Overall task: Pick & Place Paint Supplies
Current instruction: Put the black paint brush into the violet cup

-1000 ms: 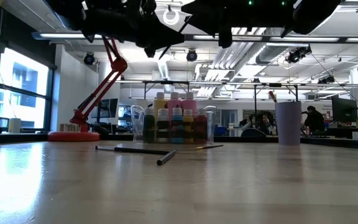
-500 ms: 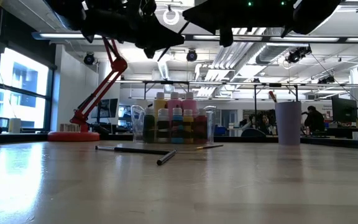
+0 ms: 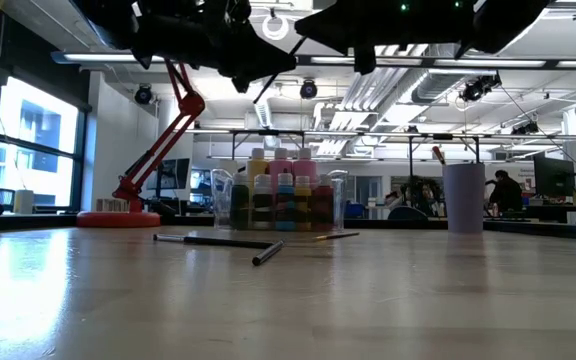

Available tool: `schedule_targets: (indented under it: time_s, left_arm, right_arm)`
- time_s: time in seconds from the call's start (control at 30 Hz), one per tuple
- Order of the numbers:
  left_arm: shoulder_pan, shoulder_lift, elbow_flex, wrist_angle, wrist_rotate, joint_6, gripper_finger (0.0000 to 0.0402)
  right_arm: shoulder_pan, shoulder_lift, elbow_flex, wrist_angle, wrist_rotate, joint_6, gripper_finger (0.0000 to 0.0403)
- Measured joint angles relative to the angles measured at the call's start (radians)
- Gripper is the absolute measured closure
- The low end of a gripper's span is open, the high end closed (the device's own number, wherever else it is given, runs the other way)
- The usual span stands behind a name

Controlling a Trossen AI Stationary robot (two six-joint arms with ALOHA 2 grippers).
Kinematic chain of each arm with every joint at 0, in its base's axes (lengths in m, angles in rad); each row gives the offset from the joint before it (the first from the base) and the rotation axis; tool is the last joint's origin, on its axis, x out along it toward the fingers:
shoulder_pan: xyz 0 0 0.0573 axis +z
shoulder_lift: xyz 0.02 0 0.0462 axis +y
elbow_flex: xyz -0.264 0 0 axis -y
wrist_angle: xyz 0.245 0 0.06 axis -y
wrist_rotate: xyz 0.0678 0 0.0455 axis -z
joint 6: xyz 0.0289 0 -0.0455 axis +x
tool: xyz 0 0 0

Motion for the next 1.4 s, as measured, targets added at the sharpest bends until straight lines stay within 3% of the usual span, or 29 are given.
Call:
schedule_targets:
  time_s: [0.37,0.6,0.8,0.97,1.17,1.4]
  left_arm:
    - [0.000,-0.001,0.000,0.035,-0.031,0.000,0.0348]
    - [0.000,-0.002,0.014,0.044,-0.032,0.005,0.0260]
    - [0.000,-0.012,0.027,0.035,-0.032,0.020,0.0208]
    - [0.000,-0.017,0.029,0.005,-0.033,0.024,0.0204]
    - [0.000,-0.019,0.029,-0.032,-0.033,0.020,0.0203]
    - [0.000,-0.019,0.029,-0.049,-0.033,0.019,0.0203]
  right_arm:
    - [0.000,-0.059,0.000,-0.132,0.014,-0.002,0.0399]
    - [0.001,-0.113,0.000,-0.223,0.061,0.001,0.0399]
    - [0.001,-0.248,-0.001,-0.484,0.291,-0.026,0.0399]
    - [0.000,-0.369,-0.001,-0.619,0.456,-0.031,0.0399]
    - [-0.025,-0.505,0.000,-0.780,0.769,-0.053,0.0399]
    - [-0.118,-0.591,0.000,-0.855,0.924,-0.042,0.0399]
